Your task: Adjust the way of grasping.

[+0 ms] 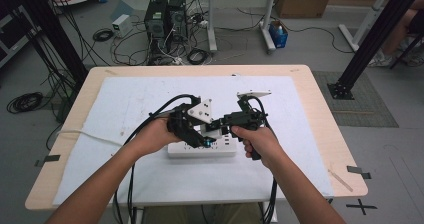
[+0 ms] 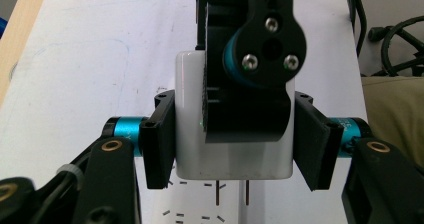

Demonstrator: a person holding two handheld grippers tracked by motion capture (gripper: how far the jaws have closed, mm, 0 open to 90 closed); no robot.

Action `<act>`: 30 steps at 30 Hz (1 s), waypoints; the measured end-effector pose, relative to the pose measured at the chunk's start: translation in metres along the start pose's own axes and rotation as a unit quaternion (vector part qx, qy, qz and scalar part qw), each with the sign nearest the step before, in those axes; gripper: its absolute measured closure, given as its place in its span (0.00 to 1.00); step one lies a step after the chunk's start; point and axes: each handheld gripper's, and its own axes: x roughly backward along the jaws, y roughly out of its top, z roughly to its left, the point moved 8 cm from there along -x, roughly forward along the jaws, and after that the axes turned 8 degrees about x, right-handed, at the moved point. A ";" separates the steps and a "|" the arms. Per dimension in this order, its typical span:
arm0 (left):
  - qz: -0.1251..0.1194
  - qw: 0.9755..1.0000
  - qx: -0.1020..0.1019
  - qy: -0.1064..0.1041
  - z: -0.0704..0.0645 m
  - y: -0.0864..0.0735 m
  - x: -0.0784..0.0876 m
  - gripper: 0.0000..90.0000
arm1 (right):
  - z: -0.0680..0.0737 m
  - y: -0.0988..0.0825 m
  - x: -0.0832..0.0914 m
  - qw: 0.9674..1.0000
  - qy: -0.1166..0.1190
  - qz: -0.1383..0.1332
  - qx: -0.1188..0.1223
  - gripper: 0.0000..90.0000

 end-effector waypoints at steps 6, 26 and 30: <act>0.001 1.000 -0.004 0.002 0.000 0.000 -0.001 0.47 | -0.001 -0.001 -0.002 1.000 0.003 0.003 -0.003 0.43; 0.001 0.999 0.038 0.022 0.009 -0.004 0.002 0.29 | -0.010 0.003 0.007 0.999 -0.022 -0.039 0.018 0.69; 0.014 0.997 0.070 0.028 0.017 -0.019 0.008 0.25 | -0.017 0.003 0.019 0.993 -0.074 -0.044 0.079 0.69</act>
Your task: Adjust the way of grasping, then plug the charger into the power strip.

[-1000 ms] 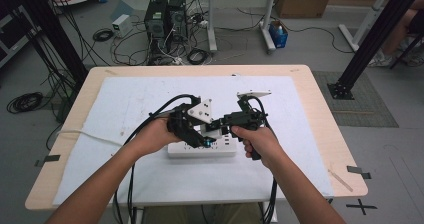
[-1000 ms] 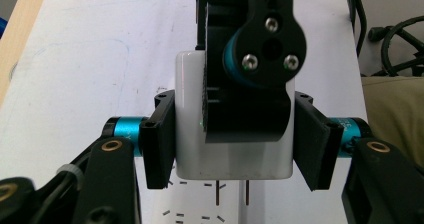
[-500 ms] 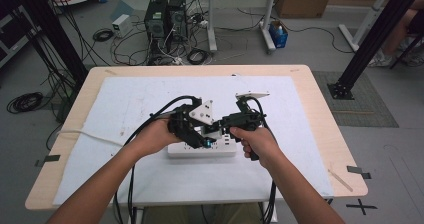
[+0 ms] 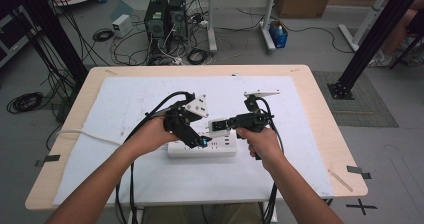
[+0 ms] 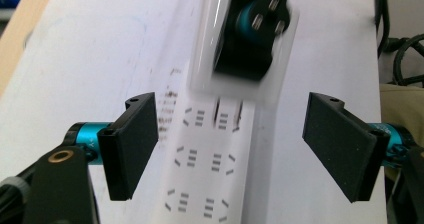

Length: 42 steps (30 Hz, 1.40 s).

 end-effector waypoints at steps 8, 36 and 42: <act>0.037 0.996 0.078 -0.007 0.020 -0.041 0.019 0.25 | -0.017 -0.001 0.029 0.988 -0.104 0.017 0.116 0.69; 0.135 0.982 0.130 0.020 0.049 -0.126 0.068 0.25 | -0.022 -0.022 0.074 0.922 -0.228 0.184 0.254 0.69; 0.128 0.982 0.133 0.032 0.051 -0.130 0.079 0.25 | -0.018 -0.018 0.078 0.925 -0.227 0.183 0.243 0.69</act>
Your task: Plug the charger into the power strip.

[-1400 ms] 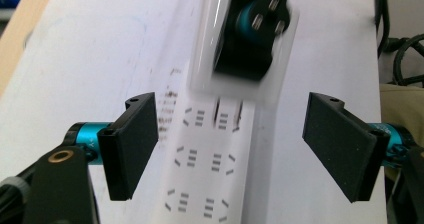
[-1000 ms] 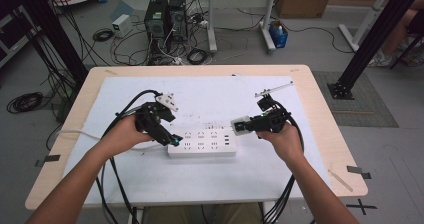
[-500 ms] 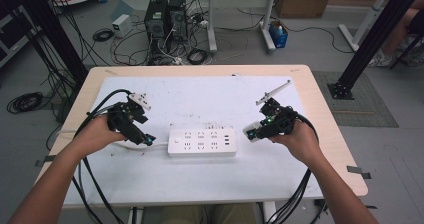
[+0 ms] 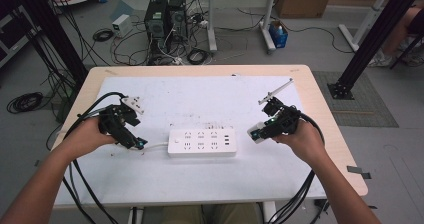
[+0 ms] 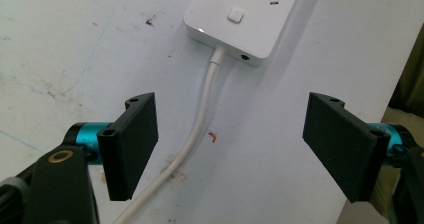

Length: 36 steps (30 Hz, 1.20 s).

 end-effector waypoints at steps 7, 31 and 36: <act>0.009 1.000 -0.003 -0.009 0.000 -0.006 0.001 0.25 | 0.001 0.007 0.001 1.000 0.015 0.010 0.005 0.69; 0.008 0.999 -0.031 -0.021 -0.008 -0.010 -0.014 0.25 | 0.004 0.070 -0.061 0.970 0.009 0.067 0.232 0.69; 0.007 0.999 -0.023 -0.021 -0.002 -0.016 -0.015 0.25 | 0.010 0.089 -0.079 0.958 0.021 0.085 0.273 0.69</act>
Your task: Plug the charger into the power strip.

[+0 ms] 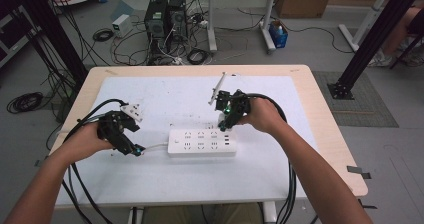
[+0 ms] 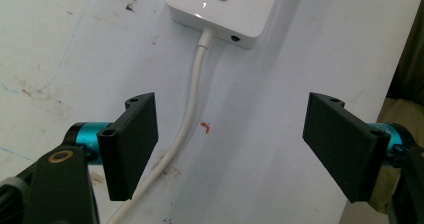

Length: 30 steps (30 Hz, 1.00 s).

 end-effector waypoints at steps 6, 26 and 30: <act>0.004 1.000 -0.003 -0.002 0.001 0.000 -0.003 0.25 | -0.002 0.017 -0.022 0.999 0.022 0.016 0.030 0.69; 0.004 1.000 0.004 0.002 0.005 -0.005 -0.004 0.25 | 0.002 0.012 -0.049 0.996 0.062 0.025 0.062 0.69; 0.004 1.000 0.004 0.000 0.005 -0.005 -0.005 0.25 | 0.003 0.009 -0.054 0.995 0.063 0.026 0.070 0.69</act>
